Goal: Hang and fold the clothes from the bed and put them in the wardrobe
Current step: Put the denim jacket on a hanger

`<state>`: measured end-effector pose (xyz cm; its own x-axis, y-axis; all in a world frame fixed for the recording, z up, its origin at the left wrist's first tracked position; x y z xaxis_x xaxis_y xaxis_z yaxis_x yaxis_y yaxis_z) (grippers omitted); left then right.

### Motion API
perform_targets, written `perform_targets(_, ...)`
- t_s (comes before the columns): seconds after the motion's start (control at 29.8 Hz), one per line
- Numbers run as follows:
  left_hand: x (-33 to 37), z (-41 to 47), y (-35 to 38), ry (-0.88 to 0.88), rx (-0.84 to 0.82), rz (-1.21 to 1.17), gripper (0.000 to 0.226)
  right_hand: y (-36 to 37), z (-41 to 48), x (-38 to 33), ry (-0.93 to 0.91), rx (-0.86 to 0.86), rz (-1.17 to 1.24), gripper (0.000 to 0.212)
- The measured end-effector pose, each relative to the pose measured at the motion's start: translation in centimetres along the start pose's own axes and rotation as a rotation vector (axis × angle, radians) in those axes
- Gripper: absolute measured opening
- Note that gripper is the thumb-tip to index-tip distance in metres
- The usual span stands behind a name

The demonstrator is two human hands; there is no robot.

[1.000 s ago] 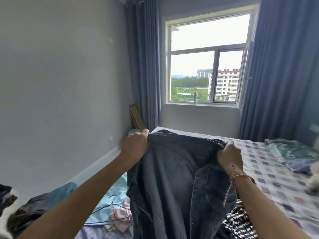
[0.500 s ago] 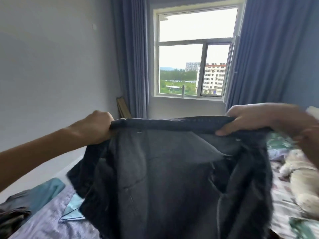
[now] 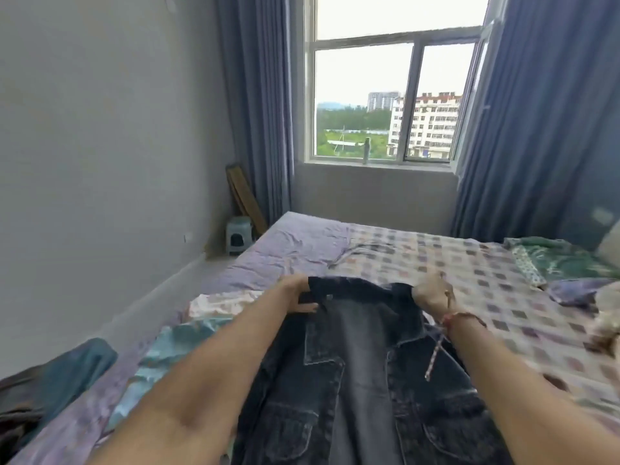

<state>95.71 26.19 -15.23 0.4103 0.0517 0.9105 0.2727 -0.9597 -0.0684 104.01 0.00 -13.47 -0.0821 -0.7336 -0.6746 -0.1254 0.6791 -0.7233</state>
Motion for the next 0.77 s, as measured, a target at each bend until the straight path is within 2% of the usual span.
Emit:
perform_targets(0.03,-2.2,2.3,1.0,-0.039,-0.062,-0.094,0.025,2.1,0.4,1.2,0.009,0.013,0.016,0.031)
perform_targets(0.07,-5.9,4.7,1.6,-0.094,-0.096,-0.063,0.024,6.6,0.7,3.6,0.046,-0.064,-0.005,0.04)
perform_targets(0.13,-11.9,8.4,-0.8,-0.136,-0.032,0.027,0.023,14.2,0.6,7.2,0.056,-0.199,-0.027,0.047)
perform_targets(0.17,-13.1,8.9,-2.5,-0.131,0.019,0.119,0.02,15.3,0.5,7.9,0.042,-0.213,-0.043,0.044)
perform_targets(0.24,-19.9,11.8,-8.9,-0.207,0.12,0.265,0.009,23.4,0.5,9.7,0.052,-0.38,-0.078,0.033)
perform_targets(0.3,-25.0,12.7,-14.9,-0.291,0.185,0.363,0.011,28.4,0.0,9.8,0.053,-0.471,-0.076,0.023)
perform_targets(0.34,-28.6,14.6,-19.1,-0.34,0.196,0.377,0.021,34.2,0.6,9.3,0.047,-0.557,-0.061,0.021)
perform_targets(0.4,-31.8,14.6,-23.1,-0.392,0.21,0.498,0.033,39.3,-0.3,7.5,0.002,-0.662,-0.063,0.023)
perform_targets(0.54,-35.3,17.7,-28.0,-0.44,0.131,0.743,0.024,51.4,-0.2,1.9,-0.063,-0.778,-0.077,0.027)
perform_targets(0.64,-36.3,20.9,-30.6,-0.404,0.099,0.885,0.031,58.8,0.2,-1.7,-0.138,-0.849,-0.11,0.035)
perform_targets(0.71,-36.6,22.6,-31.5,-0.381,0.086,0.977,0.04,60.9,1.0,-2.8,-0.21,-0.835,-0.209,0.04)
perform_targets(0.77,-38.3,24.6,-33.9,-0.422,0.076,1.111,0.047,63.6,2.7,-4.0,-0.259,-0.808,-0.339,0.035)
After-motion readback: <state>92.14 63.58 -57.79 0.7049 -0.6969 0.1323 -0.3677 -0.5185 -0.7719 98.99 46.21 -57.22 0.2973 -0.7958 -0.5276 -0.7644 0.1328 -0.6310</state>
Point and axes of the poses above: each hand's wrist, its own z-axis towards the middle knuckle, its own y-axis out of the palm, x = y × z, the point moved 10 cm from there along z, towards the middle knuckle, and after that the axes turned 6 degrees about -x, right-handed, at the moved point
